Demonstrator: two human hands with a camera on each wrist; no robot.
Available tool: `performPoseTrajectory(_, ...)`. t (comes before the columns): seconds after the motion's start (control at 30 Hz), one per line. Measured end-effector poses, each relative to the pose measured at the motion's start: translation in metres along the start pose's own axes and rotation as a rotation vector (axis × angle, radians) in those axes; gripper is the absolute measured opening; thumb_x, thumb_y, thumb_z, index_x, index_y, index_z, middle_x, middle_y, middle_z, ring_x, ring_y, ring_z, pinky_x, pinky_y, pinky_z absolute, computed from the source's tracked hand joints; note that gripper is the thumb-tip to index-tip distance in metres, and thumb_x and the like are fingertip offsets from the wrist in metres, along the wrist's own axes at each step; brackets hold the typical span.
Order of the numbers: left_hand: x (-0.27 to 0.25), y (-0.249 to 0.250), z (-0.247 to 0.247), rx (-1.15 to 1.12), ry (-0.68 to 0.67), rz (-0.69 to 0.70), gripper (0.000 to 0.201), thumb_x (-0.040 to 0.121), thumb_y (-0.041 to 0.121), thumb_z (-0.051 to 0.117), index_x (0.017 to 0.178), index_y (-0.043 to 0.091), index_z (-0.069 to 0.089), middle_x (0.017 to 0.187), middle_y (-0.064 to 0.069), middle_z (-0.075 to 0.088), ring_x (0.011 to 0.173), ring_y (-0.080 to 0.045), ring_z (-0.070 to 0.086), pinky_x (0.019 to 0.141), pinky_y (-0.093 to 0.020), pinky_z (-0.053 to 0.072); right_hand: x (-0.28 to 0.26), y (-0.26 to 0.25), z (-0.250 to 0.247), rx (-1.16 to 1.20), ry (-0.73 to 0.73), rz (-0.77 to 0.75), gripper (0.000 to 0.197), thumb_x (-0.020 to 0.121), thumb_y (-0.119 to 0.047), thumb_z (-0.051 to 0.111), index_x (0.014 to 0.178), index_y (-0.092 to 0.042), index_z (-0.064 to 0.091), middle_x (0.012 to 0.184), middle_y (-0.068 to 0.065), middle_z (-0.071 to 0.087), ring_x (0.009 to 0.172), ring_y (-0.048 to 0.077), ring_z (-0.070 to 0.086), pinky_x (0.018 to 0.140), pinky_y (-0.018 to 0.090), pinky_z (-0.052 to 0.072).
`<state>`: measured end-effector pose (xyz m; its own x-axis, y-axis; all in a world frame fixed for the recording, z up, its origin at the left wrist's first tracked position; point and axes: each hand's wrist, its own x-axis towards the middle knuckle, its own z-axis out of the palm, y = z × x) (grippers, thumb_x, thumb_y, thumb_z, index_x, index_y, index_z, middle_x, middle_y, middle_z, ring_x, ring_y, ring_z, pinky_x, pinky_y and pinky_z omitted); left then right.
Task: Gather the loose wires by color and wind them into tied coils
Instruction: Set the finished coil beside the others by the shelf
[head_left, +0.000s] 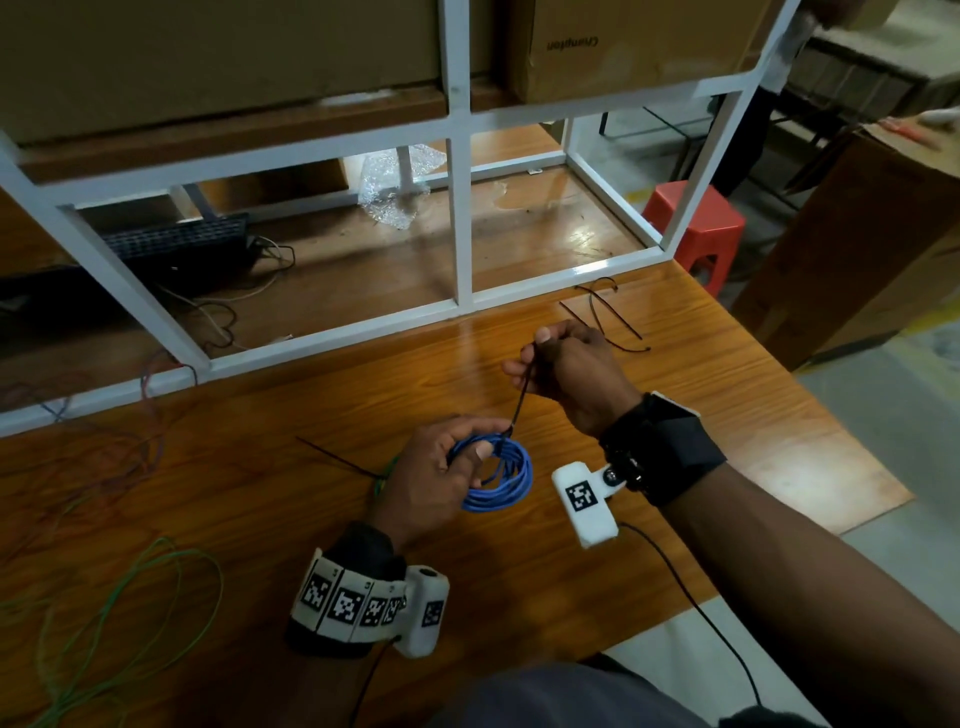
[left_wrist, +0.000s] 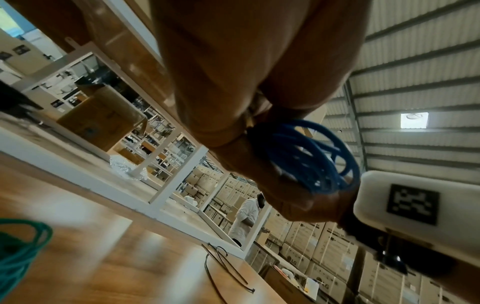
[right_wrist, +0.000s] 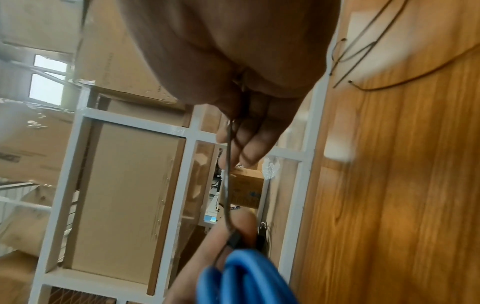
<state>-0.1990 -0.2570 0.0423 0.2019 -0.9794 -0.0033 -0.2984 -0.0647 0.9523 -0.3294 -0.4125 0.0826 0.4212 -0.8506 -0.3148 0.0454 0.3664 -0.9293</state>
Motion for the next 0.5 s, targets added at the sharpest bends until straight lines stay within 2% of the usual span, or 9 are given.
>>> performPoseTrajectory(0.07, 0.001, -0.002, 0.005, -0.028, -0.038, -0.045, 0.026, 0.101, 0.008, 0.053, 0.112, 0.023, 0.071, 0.106, 0.005, 0.069, 0.064, 0.005, 0.060, 0.058, -0.014, 0.045, 0.005, 0.013, 0.003, 0.045, -0.026, 0.063, 0.017, 0.111, -0.013, 0.041, 0.099, -0.008, 0.051, 0.074, 0.005, 0.061, 0.073, 0.020, 0.074, 0.069, 0.039, 0.063)
performPoseTrajectory(0.13, 0.001, -0.006, 0.009, -0.073, -0.046, -0.102, 0.021, 0.102, 0.017, 0.054, 0.106, 0.025, 0.073, 0.103, 0.004, 0.071, 0.065, 0.004, 0.059, 0.059, -0.015, 0.044, 0.011, 0.028, 0.002, 0.106, -0.047, 0.128, 0.012, 0.112, -0.014, 0.040, 0.106, -0.007, 0.048, 0.077, 0.006, 0.060, 0.073, 0.018, 0.075, 0.067, 0.034, 0.062)
performPoseTrajectory(0.2, -0.002, -0.008, 0.013, -0.121, 0.010, -0.162, 0.019, 0.102, 0.027, 0.055, 0.100, 0.028, 0.074, 0.097, 0.007, 0.074, 0.073, 0.004, 0.064, 0.062, -0.014, 0.047, 0.016, 0.040, -0.002, 0.160, -0.050, 0.165, 0.011, 0.112, -0.015, 0.041, 0.111, -0.006, 0.048, 0.080, 0.007, 0.061, 0.075, 0.018, 0.076, 0.067, 0.033, 0.063)
performPoseTrajectory(0.27, -0.004, -0.012, 0.015, -0.128, 0.098, -0.201, 0.019, 0.100, 0.028, 0.057, 0.094, 0.023, 0.074, 0.089, 0.004, 0.074, 0.078, 0.000, 0.067, 0.062, -0.012, 0.047, 0.017, 0.044, -0.005, 0.176, -0.056, 0.177, 0.012, 0.112, -0.016, 0.043, 0.110, -0.006, 0.048, 0.083, 0.008, 0.062, 0.077, 0.019, 0.077, 0.066, 0.032, 0.063)
performPoseTrajectory(0.37, -0.006, -0.020, 0.017, -0.083, 0.140, -0.209, 0.016, 0.097, 0.027, 0.063, 0.088, 0.019, 0.074, 0.086, -0.008, 0.073, 0.074, -0.012, 0.067, 0.060, -0.019, 0.050, 0.017, 0.045, -0.007, 0.132, -0.052, 0.163, 0.014, 0.111, -0.015, 0.044, 0.101, -0.007, 0.049, 0.080, 0.008, 0.061, 0.076, 0.020, 0.076, 0.066, 0.033, 0.063)
performPoseTrajectory(0.43, -0.008, -0.025, 0.014, -0.068, 0.130, -0.228, 0.016, 0.096, 0.026, 0.065, 0.084, 0.020, 0.073, 0.083, -0.006, 0.073, 0.074, -0.017, 0.068, 0.061, -0.025, 0.051, 0.016, 0.043, -0.007, 0.068, -0.058, 0.145, 0.016, 0.111, -0.014, 0.044, 0.097, -0.008, 0.050, 0.077, 0.007, 0.060, 0.074, 0.020, 0.075, 0.065, 0.033, 0.062)
performPoseTrajectory(0.5, -0.008, -0.029, 0.009, -0.043, 0.111, -0.248, 0.015, 0.094, 0.029, 0.067, 0.081, 0.026, 0.073, 0.081, 0.001, 0.073, 0.075, -0.017, 0.069, 0.065, -0.035, 0.053, 0.015, 0.040, -0.008, 0.021, -0.063, 0.130, 0.020, 0.111, -0.012, 0.043, 0.093, -0.009, 0.051, 0.074, 0.006, 0.060, 0.071, 0.020, 0.073, 0.064, 0.035, 0.062)
